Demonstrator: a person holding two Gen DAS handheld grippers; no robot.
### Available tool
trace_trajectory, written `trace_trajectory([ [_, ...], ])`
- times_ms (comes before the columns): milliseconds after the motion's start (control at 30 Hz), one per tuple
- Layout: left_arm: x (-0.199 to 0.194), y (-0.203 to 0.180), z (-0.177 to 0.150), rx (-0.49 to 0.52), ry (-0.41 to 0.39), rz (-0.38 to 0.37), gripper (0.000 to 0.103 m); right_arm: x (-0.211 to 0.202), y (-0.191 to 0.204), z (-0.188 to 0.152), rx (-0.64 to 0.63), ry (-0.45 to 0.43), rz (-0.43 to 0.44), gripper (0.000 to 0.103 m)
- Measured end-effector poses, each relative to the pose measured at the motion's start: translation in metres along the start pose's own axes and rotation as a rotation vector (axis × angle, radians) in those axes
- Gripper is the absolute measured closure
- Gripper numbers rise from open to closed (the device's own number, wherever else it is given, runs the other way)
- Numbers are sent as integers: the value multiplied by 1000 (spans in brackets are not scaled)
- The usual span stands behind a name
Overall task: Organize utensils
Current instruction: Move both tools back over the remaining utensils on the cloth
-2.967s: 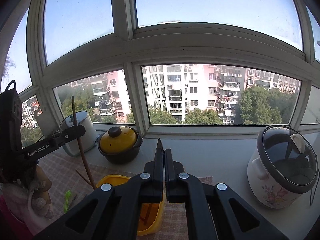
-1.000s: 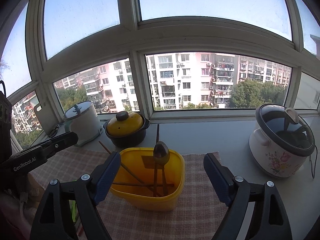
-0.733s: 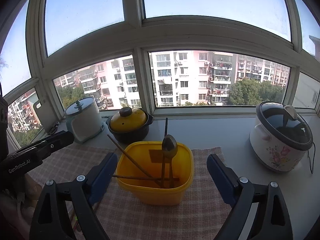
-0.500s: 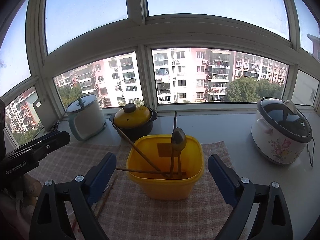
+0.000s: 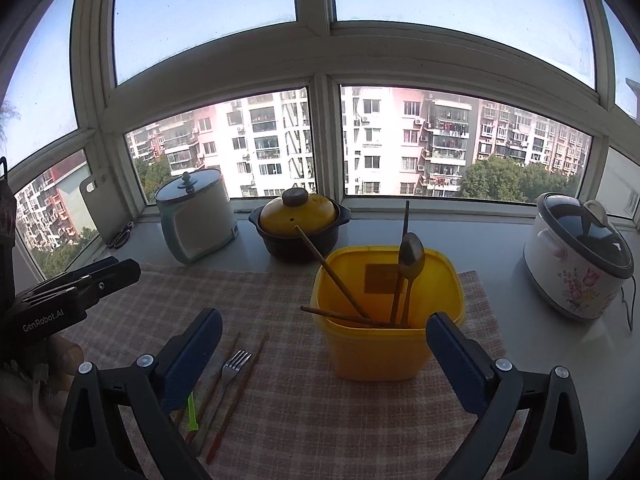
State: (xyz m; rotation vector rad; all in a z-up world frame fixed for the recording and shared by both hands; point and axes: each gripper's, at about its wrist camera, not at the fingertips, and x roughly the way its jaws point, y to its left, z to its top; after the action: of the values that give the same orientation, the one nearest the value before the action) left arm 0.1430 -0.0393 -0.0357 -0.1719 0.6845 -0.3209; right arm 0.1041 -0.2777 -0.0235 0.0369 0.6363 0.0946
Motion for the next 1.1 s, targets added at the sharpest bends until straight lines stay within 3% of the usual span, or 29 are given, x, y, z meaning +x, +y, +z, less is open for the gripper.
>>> trace_trajectory([
  [233,16,38,-14,-27,99,41,43,11,17,-11,-18,26,16,0],
  [667,65,81,-56,-155,312,-16,46,53,47,-41,-50,170,95,1],
  [767,76,84,-64,-183,351,-31,52,66,55,-48,-50,221,134,7],
  [967,92,92,-76,-238,411,-66,58,87,63,-57,-29,289,184,8],
  [1100,100,94,-81,-254,443,-69,62,101,66,-63,-3,343,212,20],
])
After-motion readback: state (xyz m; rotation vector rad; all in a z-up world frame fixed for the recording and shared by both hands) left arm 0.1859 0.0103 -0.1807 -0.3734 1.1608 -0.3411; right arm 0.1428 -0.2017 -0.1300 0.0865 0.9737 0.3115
